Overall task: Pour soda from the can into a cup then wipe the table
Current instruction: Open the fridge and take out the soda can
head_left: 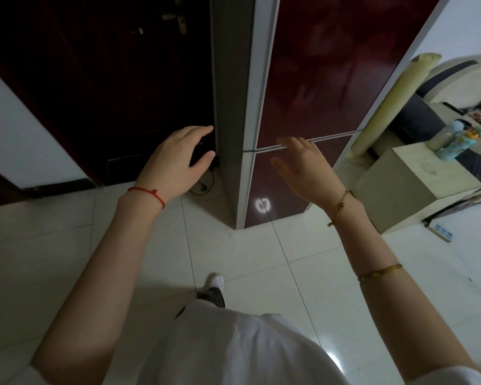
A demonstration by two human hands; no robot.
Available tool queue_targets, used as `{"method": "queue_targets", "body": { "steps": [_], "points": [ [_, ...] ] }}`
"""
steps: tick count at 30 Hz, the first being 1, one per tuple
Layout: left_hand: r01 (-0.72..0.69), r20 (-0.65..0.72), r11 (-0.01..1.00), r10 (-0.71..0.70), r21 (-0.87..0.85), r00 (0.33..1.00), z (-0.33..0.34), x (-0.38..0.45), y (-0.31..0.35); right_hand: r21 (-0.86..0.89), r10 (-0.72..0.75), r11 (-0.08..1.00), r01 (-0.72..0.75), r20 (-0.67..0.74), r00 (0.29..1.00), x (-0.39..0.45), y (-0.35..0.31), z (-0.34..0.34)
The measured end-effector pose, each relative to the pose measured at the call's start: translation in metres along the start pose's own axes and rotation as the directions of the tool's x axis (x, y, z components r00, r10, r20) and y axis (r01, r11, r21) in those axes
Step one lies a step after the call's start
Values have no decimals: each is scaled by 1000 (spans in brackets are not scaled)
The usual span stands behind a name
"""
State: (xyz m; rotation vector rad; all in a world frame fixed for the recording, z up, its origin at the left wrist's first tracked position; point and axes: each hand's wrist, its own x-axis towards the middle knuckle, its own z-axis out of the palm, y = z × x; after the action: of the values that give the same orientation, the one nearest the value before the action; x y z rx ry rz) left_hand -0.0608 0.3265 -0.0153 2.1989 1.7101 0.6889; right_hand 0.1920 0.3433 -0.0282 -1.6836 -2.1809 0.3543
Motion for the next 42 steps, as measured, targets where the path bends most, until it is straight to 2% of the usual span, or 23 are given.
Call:
{"method": "queue_targets", "body": {
  "steps": [4,10,12,23,29,34,42],
  "points": [
    [-33,4,999,33,-30,999,-12,58,-32,38,17,999,-15,-47,999,58,-11,7],
    [-99,-6,989,99,-111,995,-15,137,-63,186,119,980,-73,-251,961,123,-19,20],
    [-115,-19,981,113,-155,993,-11,161,-69,201,157,974,-102,-280,947,139,-18,25],
    [-142,-38,928,137,-344,990,21,264,-63,202,244,958,-204,-196,950,189,-2,56],
    [-123,4,874,141,-471,990,31,292,-48,230,231,956,-183,-199,953,212,2,63],
    [-70,64,820,128,-568,990,39,302,-36,234,209,959,-159,-206,956,227,8,67],
    [47,89,771,13,-635,996,43,309,-25,231,215,958,-167,-198,956,247,16,71]
  ]
}}
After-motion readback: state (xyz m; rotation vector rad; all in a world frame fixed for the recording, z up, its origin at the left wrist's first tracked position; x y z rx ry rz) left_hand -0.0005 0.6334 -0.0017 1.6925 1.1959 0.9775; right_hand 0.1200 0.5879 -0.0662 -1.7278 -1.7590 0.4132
